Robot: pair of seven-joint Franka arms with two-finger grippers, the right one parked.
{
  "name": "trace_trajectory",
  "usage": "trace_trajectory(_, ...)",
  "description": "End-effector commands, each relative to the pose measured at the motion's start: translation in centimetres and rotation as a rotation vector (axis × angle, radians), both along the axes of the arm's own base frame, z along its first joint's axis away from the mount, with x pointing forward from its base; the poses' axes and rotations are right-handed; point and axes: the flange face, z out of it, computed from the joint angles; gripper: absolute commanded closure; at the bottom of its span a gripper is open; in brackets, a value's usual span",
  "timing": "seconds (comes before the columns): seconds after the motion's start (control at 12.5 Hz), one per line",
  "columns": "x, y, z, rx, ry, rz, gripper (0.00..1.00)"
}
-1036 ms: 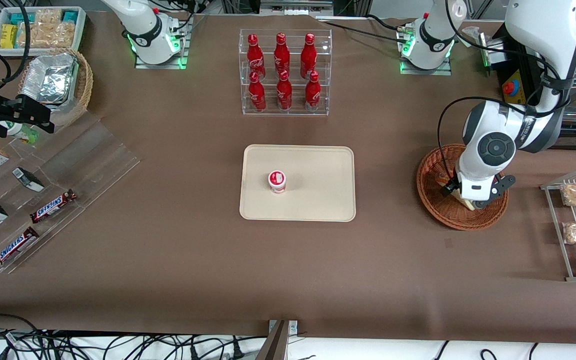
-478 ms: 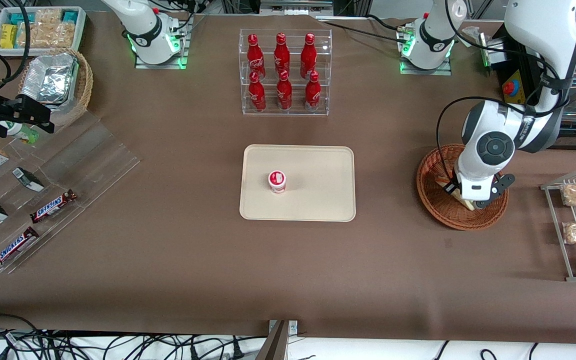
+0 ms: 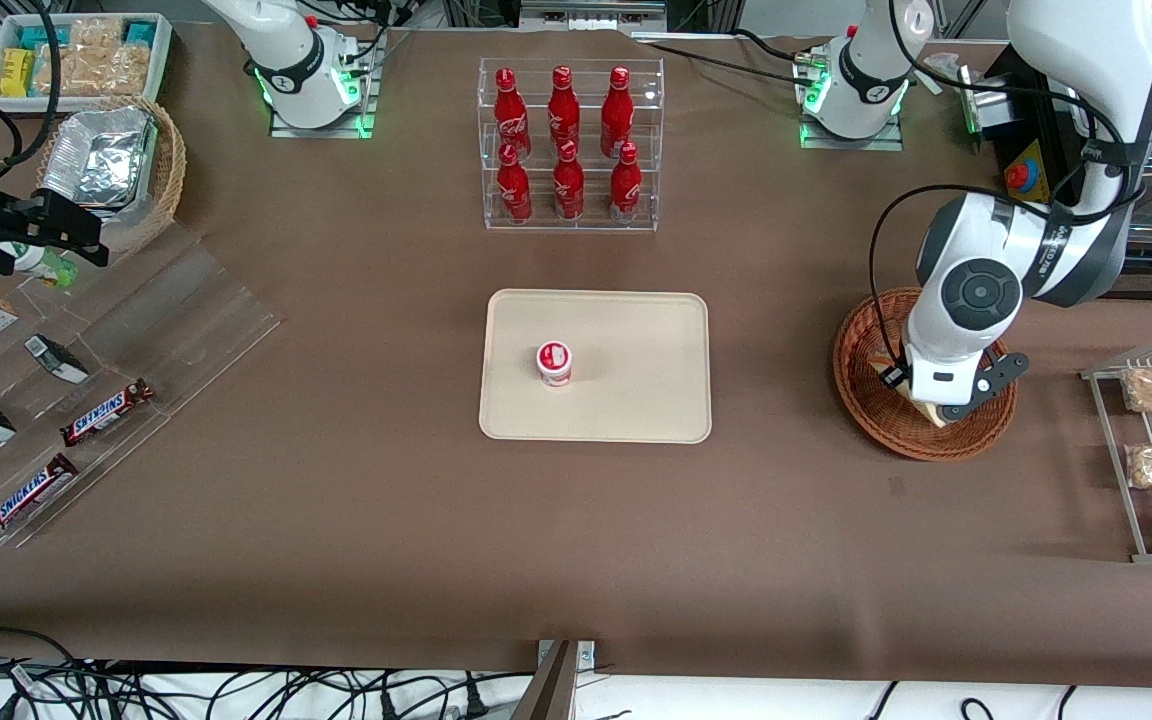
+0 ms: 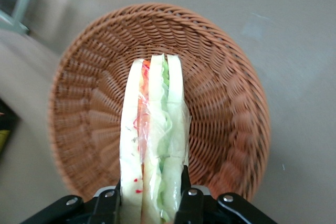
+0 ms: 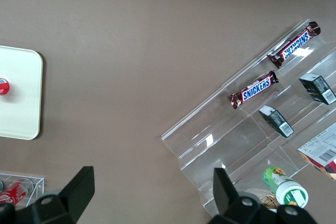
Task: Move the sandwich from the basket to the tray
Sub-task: 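Lift the sandwich and carry it with the left gripper to the tray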
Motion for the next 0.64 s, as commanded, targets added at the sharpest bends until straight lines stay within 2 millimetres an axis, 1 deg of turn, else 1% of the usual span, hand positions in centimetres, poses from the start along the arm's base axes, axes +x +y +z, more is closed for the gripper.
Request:
trace_trajectory(0.0,1.0,-1.9,6.0,0.038,0.091,-0.149,0.63)
trace_trajectory(0.16,1.1,-5.3,9.0,0.017,0.090,-0.201,0.62)
trace_trajectory(0.24,0.9,-7.4,9.9,-0.009,0.092,-0.253,0.62)
trace_trajectory(0.4,-0.3,-11.8,10.2,-0.071,0.099,-0.325,0.61)
trace_trajectory(0.56,-1.6,-16.2,9.9,-0.126,0.106,-0.382,0.60)
